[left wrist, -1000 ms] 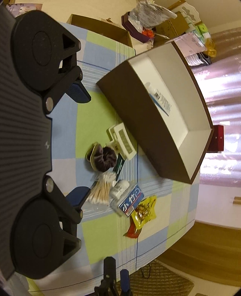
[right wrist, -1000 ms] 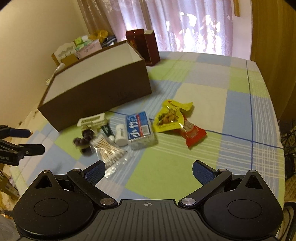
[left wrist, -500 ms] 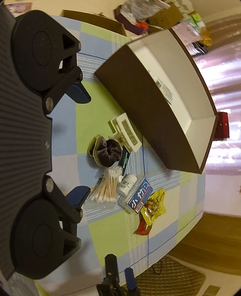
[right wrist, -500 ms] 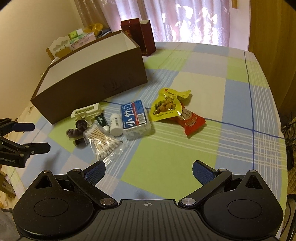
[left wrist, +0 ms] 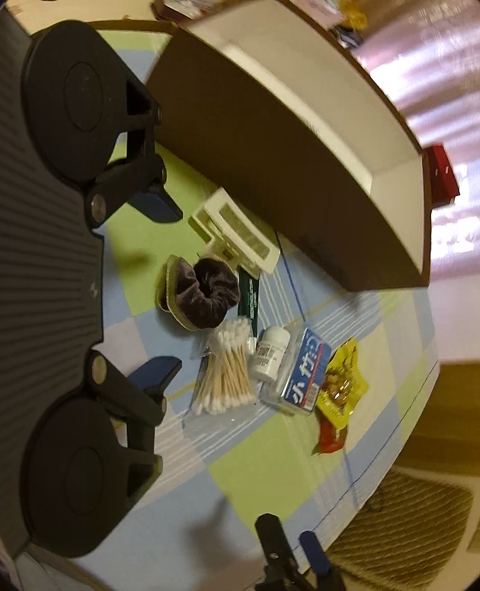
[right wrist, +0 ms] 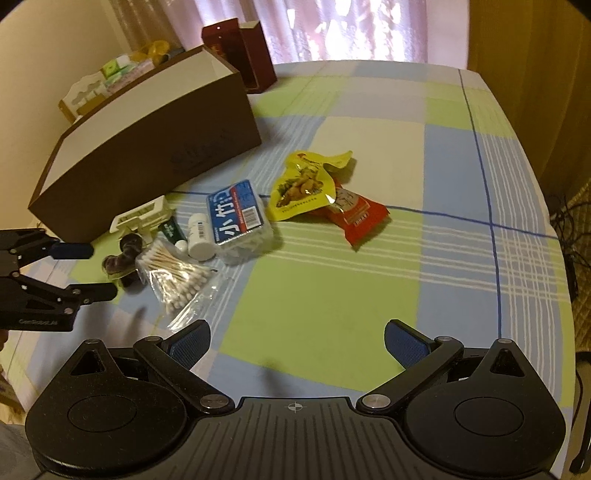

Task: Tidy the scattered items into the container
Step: 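Grasp the brown scrunchie with the left tool while the right tool grasps the cotton swab bag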

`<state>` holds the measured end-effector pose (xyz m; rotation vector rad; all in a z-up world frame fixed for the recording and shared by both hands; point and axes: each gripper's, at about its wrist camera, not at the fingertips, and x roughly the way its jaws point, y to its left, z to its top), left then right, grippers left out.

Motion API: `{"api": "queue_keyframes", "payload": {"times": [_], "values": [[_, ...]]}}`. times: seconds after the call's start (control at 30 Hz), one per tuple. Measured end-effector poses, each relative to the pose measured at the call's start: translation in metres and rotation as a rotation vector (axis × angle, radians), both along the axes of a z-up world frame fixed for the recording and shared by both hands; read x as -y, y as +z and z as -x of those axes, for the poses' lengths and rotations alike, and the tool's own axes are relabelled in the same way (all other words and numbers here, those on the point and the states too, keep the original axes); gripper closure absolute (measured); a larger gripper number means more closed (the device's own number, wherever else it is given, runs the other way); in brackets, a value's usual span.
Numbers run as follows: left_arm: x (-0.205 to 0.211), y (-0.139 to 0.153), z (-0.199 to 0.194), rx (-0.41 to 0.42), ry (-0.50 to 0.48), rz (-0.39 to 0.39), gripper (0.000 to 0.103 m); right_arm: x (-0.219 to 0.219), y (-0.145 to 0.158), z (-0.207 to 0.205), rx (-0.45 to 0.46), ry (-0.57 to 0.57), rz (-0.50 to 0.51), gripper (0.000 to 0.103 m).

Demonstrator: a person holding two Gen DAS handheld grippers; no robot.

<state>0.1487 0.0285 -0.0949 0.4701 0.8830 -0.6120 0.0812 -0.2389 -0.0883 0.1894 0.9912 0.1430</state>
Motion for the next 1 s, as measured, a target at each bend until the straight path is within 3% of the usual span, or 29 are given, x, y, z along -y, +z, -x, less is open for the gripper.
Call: {"api": "queue_keyframes", "payload": {"times": [0.3,0.47,0.53,0.57,0.6,0.63,0.87,1.0], "values": [[0.011,-0.021,-0.028,-0.052,-0.101,0.006,0.065,-0.005,0.000,0.000,-0.013,-0.036,0.007,0.000],[0.002,-0.022,-0.030,-0.072,-0.118,0.020,0.085,-0.022,0.002,-0.005,0.035,0.044,0.003,0.000],[-0.006,-0.019,-0.029,-0.084,-0.109,0.028,0.087,-0.037,0.001,-0.008,0.069,0.117,0.012,0.002],[-0.011,-0.017,-0.028,-0.092,-0.099,0.033,0.088,-0.045,0.000,-0.011,0.083,0.160,0.013,0.010],[-0.016,-0.016,-0.027,-0.101,-0.089,0.034,0.088,-0.054,-0.001,-0.014,0.090,0.212,0.008,0.031],[-0.021,-0.015,-0.025,-0.105,-0.078,0.031,0.088,-0.062,-0.004,-0.018,0.093,0.255,0.005,0.034],[-0.059,-0.005,-0.019,-0.131,0.018,0.045,0.088,-0.103,-0.019,-0.039,0.149,0.446,0.050,0.034],[-0.076,0.001,-0.017,-0.137,0.078,0.075,0.088,-0.120,-0.031,-0.049,0.155,0.518,0.125,0.034]]}}
